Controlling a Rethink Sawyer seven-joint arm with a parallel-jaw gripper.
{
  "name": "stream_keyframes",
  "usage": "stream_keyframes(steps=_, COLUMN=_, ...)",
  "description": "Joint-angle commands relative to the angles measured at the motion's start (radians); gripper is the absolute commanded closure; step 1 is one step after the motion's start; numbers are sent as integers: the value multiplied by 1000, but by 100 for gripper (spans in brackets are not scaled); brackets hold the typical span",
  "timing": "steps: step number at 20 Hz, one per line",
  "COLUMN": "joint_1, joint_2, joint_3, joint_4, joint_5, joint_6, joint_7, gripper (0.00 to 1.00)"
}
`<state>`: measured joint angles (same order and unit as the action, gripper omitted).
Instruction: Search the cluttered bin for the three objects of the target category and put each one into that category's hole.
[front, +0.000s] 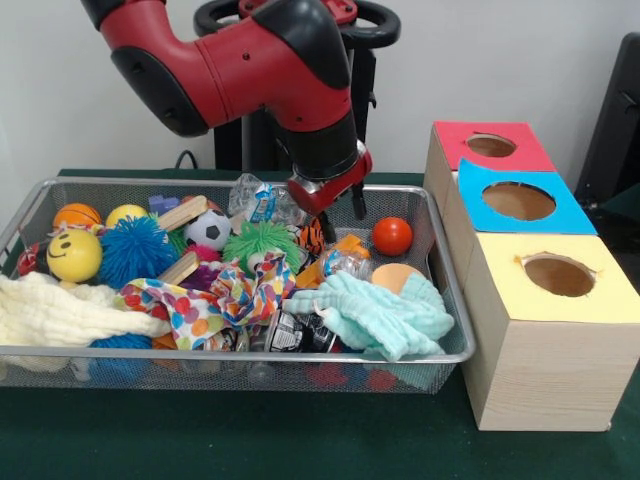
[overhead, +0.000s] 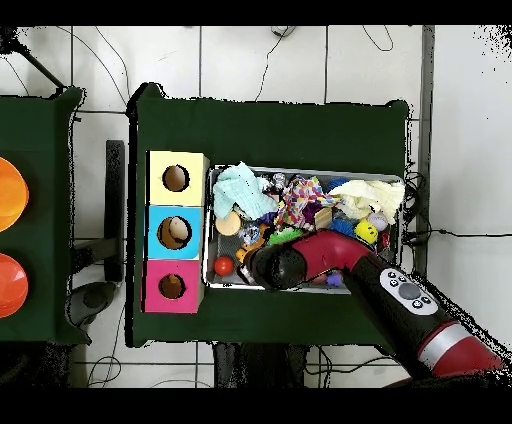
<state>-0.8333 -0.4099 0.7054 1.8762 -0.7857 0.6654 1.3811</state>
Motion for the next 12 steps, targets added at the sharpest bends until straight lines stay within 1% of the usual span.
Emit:
stream_keyframes(steps=1, joint_1=-50, joint_2=16, joint_3=3, joint_4=-112, joint_5=-90, joint_6=7, joint_7=-228, gripper=0)
stream_keyframes(steps=5, joint_1=-64, joint_2=16, joint_3=15, joint_4=-104, joint_5=-88, joint_6=14, joint_7=-243, gripper=0)
stream_keyframes(steps=12, joint_1=-54, joint_2=21, joint_3=15, joint_4=-119, joint_5=-94, joint_6=20, joint_7=-234, gripper=0)
